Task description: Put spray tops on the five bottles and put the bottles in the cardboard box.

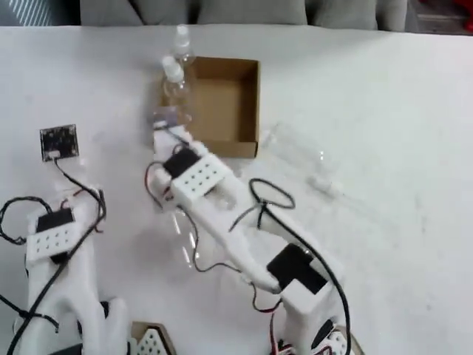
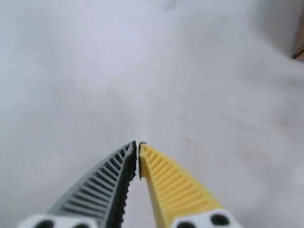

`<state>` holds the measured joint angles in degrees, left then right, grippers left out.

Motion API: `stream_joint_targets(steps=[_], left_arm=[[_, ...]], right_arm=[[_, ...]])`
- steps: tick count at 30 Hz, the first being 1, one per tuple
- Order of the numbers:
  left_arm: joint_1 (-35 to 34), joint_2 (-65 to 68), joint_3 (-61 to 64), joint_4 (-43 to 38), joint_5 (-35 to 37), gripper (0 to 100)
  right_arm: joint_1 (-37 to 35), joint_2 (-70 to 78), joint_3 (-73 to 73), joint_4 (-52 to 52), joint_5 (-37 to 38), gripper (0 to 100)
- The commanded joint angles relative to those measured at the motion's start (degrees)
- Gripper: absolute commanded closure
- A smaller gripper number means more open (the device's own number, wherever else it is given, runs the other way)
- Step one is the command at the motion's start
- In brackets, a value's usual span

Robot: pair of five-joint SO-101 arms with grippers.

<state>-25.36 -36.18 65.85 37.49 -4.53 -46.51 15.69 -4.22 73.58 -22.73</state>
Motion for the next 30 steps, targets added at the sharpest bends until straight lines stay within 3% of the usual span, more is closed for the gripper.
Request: stream_joint_targets(steps=[1, 5, 9, 17, 23, 30], left_arm=[[2.6, -5.1, 1.0, -1.4, 0.4, 98], [2.6, -5.8, 1.1, -0.7, 0.7, 98], [2.6, -5.8, -1.4, 4.0, 0.7, 98], [4.9, -6.3, -11.1, 18.9, 0.4, 98], [5.1, -6.3, -22.4, 33.5, 0.4, 98], [9.3, -5.8, -31.1, 45.2, 0.4, 98]], right_arm=[[4.1, -0.6, -7.4, 11.3, 0.8, 52.6], [8.1, -0.6, -9.3, 18.4, 1.1, 52.6], [11.6, -0.6, -9.1, 23.0, 6.5, 57.7], [21.0, -0.4, -4.5, 21.3, 13.0, 98.5], [24.4, -0.6, 5.6, 18.1, 18.5, 98.2], [32.0, -0.6, 9.3, 15.5, 18.5, 98.1]])
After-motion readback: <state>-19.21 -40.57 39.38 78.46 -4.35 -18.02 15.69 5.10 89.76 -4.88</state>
